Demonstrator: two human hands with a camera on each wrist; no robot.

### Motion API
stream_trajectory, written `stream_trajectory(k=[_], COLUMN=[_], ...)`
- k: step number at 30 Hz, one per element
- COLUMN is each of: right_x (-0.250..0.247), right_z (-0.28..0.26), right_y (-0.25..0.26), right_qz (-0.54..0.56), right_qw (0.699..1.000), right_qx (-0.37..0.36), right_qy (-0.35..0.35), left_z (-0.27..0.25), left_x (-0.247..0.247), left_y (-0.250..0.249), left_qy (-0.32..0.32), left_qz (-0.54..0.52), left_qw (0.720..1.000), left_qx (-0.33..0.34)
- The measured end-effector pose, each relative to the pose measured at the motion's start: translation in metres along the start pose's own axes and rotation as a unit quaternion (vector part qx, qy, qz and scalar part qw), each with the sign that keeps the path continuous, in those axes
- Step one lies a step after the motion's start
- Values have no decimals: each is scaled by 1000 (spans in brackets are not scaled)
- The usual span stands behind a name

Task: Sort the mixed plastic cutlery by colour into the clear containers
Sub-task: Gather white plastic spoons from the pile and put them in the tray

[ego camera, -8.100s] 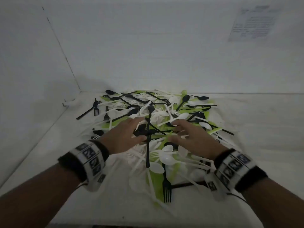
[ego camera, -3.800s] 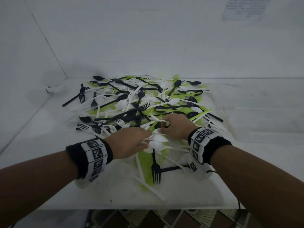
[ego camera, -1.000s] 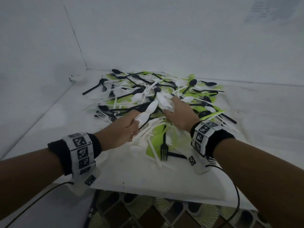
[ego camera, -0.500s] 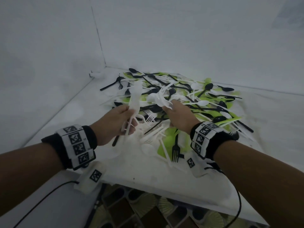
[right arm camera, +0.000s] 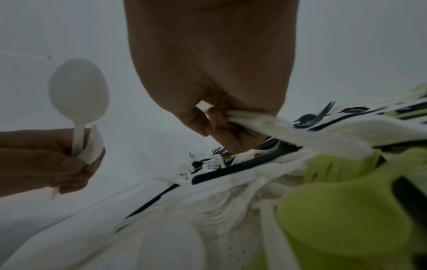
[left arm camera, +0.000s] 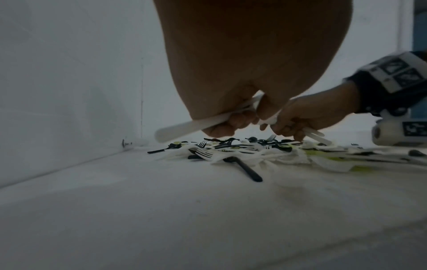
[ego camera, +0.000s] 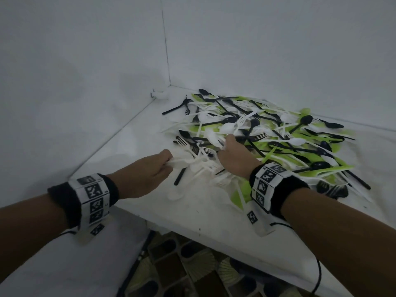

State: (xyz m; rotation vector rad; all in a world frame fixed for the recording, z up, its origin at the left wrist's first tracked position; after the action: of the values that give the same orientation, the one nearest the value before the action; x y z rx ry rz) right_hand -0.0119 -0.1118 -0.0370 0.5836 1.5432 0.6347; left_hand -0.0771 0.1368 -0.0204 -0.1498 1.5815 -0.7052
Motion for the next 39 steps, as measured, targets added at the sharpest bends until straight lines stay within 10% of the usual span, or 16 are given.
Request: stream_trajectory(k=[3, 9, 14, 24, 29, 33, 39], right_x=[3, 4, 4, -12, -13, -25, -18], right_z=[1, -3, -5, 0, 0, -6, -20], right_y=[5, 27, 41, 39, 16, -3, -8], right_qz=[25, 132, 287, 268, 205, 94, -156], right_qw=[999, 990, 958, 963, 976, 995, 970], right_qx=[-15, -40, -6, -17, 70, 43, -57], right_qy=[-16, 4, 14, -37, -32, -7, 177], left_z=[3, 27, 39, 25, 40, 29, 25], left_x=[1, 0, 11, 21, -1, 7, 30], left_y=[1, -20, -47, -61, -29, -3, -15], left_qy=[-34, -69, -4, 90, -3, 134, 179], left_qz=[-102, -427, -450, -451, -58, 267, 292], left_qw=[993, 871, 867, 864, 998, 941, 910], left_qx=[-55, -232, -215, -207, 6, 159, 235])
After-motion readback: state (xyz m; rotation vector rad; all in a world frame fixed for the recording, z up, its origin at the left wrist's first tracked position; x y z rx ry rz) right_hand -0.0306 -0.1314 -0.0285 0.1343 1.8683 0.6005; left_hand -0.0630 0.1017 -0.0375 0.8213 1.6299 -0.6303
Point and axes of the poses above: each hand's wrist, its own z-axis towards the middle knuckle, its own x-axis out of the palm, y = z × x, the point moved 3 cm from there along z, towards the middle knuckle, and after that the axes turned 10 degrees about -y, right-handed, at the moved point
